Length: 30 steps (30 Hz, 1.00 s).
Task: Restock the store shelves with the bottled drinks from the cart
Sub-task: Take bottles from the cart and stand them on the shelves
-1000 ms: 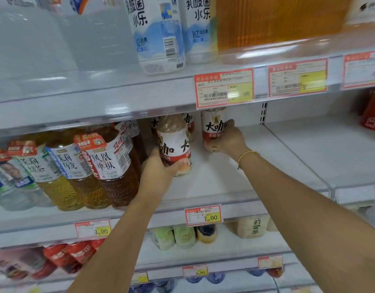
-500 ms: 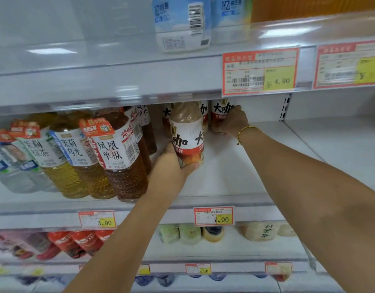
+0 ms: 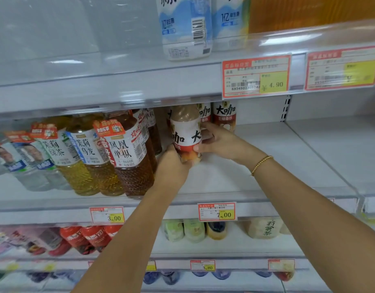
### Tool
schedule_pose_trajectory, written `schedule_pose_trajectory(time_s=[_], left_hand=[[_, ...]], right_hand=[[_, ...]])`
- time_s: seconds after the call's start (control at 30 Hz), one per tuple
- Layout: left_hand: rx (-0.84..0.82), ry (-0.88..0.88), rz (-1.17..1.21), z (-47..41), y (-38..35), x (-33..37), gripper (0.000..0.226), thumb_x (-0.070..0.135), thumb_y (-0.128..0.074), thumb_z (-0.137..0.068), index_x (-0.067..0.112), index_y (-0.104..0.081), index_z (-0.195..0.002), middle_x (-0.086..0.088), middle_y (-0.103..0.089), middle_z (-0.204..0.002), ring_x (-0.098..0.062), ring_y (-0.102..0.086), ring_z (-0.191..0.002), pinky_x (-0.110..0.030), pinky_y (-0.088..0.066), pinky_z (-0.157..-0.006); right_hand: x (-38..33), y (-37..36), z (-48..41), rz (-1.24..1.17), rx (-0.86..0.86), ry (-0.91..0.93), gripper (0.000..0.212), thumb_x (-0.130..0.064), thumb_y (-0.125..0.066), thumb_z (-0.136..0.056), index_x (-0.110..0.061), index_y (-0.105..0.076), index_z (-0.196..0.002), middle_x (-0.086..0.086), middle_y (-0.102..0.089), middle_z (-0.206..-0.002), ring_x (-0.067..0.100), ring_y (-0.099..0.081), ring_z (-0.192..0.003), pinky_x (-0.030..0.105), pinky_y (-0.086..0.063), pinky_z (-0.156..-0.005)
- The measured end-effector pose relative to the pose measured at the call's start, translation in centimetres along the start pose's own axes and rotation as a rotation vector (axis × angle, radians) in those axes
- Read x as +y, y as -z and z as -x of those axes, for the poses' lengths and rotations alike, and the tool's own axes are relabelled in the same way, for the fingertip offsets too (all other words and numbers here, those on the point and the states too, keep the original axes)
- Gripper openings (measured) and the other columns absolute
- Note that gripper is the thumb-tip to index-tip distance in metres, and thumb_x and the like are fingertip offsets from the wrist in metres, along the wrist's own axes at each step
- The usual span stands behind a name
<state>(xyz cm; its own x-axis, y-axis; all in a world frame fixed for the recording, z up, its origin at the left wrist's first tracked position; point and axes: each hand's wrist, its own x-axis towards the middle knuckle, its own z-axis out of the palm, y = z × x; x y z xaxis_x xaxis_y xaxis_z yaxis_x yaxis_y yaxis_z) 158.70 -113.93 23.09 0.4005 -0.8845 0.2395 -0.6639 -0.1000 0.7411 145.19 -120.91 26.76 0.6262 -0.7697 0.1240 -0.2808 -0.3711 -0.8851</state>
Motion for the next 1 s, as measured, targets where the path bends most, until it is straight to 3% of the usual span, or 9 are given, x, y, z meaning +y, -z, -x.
schedule_pose_trajectory(time_s=[0.1, 0.2, 0.27, 0.33, 0.43, 0.5, 0.6, 0.77, 1.0], left_hand=[[0.078, 0.032, -0.021, -0.4, 0.0, 0.3, 0.053, 0.025, -0.072, -0.078, 0.005, -0.049, -0.121, -0.014, -0.059, -0.117, -0.03, -0.056, -0.108, -0.029, -0.044, -0.085], [0.112, 0.112, -0.027, -0.9, -0.6, 0.8, 0.074, 0.035, -0.078, -0.069, 0.005, -0.043, -0.127, -0.016, -0.046, -0.123, -0.033, -0.05, -0.113, -0.042, -0.046, -0.094], [0.129, 0.158, -0.028, -1.4, -0.7, 1.1, 0.082, 0.039, -0.08, -0.067, 0.004, -0.04, -0.129, -0.017, -0.041, -0.124, -0.035, -0.05, -0.113, -0.046, -0.047, -0.094], [0.134, 0.192, -0.025, -2.0, -0.5, 1.2, 0.082, 0.039, -0.079, -0.068, 0.001, -0.04, -0.129, -0.018, -0.041, -0.126, -0.035, -0.049, -0.114, -0.044, -0.047, -0.096], [0.145, 0.192, 0.019, -2.7, -0.2, 1.4, 0.07, 0.03, -0.078, -0.073, 0.002, -0.044, -0.127, -0.017, -0.051, -0.126, -0.033, -0.053, -0.116, -0.038, -0.047, -0.093], [0.167, 0.202, 0.065, -3.2, -0.2, 1.6, 0.066, 0.023, -0.076, -0.076, 0.004, -0.041, -0.129, -0.015, -0.054, -0.128, -0.032, -0.053, -0.118, -0.038, -0.045, -0.093], [0.147, 0.232, 0.084, -4.1, -0.1, 1.8, 0.064, 0.019, -0.072, -0.079, 0.004, -0.038, -0.132, -0.014, -0.051, -0.134, -0.031, -0.05, -0.124, -0.038, -0.042, -0.099], [0.154, 0.246, 0.164, -4.9, -0.6, 2.1, 0.074, 0.031, -0.078, -0.072, 0.003, -0.042, -0.13, -0.012, -0.054, -0.133, -0.028, -0.052, -0.122, -0.034, -0.044, -0.099], [0.117, 0.187, 0.132, -6.3, -1.3, 1.5, 0.061, 0.032, -0.074, -0.077, 0.005, -0.051, -0.126, -0.01, -0.058, -0.128, -0.026, -0.055, -0.117, -0.024, -0.041, -0.084]], right_hand=[[0.4, -1.1, -1.1, 0.072, 0.143, 0.009, 0.057, -0.018, -0.077, -0.074, -0.012, -0.051, -0.124, 0.003, -0.062, -0.121, 0.015, -0.057, -0.109, 0.03, -0.048, -0.096], [0.2, -1.9, -1.9, 0.077, 0.235, 0.004, 0.049, -0.025, -0.083, -0.066, -0.013, -0.054, -0.103, -0.006, -0.061, -0.091, 0.005, -0.056, -0.082, 0.013, -0.045, -0.068], [0.3, -2.1, -2.6, 0.097, 0.248, -0.021, 0.049, -0.032, -0.083, -0.064, -0.015, -0.049, -0.096, -0.008, -0.058, -0.084, 0.004, -0.054, -0.075, 0.02, -0.047, -0.067], [0.3, -1.8, -3.0, 0.067, 0.202, -0.06, 0.045, -0.038, -0.08, -0.068, -0.015, -0.049, -0.09, -0.002, -0.061, -0.086, 0.013, -0.059, -0.079, 0.029, -0.05, -0.072], [0.9, -0.5, -2.8, 0.215, 0.131, -0.096, 0.031, -0.041, -0.069, -0.079, -0.011, -0.06, -0.08, 0.007, -0.066, -0.086, 0.025, -0.061, -0.084, 0.03, -0.044, -0.07], [1.7, 0.6, -1.9, 0.528, 0.086, -0.159, 0.032, -0.037, -0.061, -0.085, -0.006, -0.066, -0.091, 0.01, -0.066, -0.1, 0.027, -0.059, -0.097, 0.027, -0.042, -0.076], [2.9, 1.6, -0.7, 0.815, 0.043, -0.215, 0.04, -0.033, -0.053, -0.09, -0.004, -0.058, -0.119, 0.012, -0.058, -0.124, 0.028, -0.052, -0.115, 0.032, -0.045, -0.094], [3.0, 1.5, -0.2, 0.896, 0.02, -0.19, 0.045, -0.035, -0.044, -0.095, -0.007, -0.049, -0.13, 0.012, -0.052, -0.134, 0.028, -0.047, -0.123, 0.033, -0.041, -0.101], [3.2, 1.7, 0.0, 0.917, 0.013, -0.154, 0.045, -0.034, -0.042, -0.096, -0.007, -0.048, -0.131, 0.012, -0.05, -0.135, 0.028, -0.045, -0.124, 0.033, -0.039, -0.101]])
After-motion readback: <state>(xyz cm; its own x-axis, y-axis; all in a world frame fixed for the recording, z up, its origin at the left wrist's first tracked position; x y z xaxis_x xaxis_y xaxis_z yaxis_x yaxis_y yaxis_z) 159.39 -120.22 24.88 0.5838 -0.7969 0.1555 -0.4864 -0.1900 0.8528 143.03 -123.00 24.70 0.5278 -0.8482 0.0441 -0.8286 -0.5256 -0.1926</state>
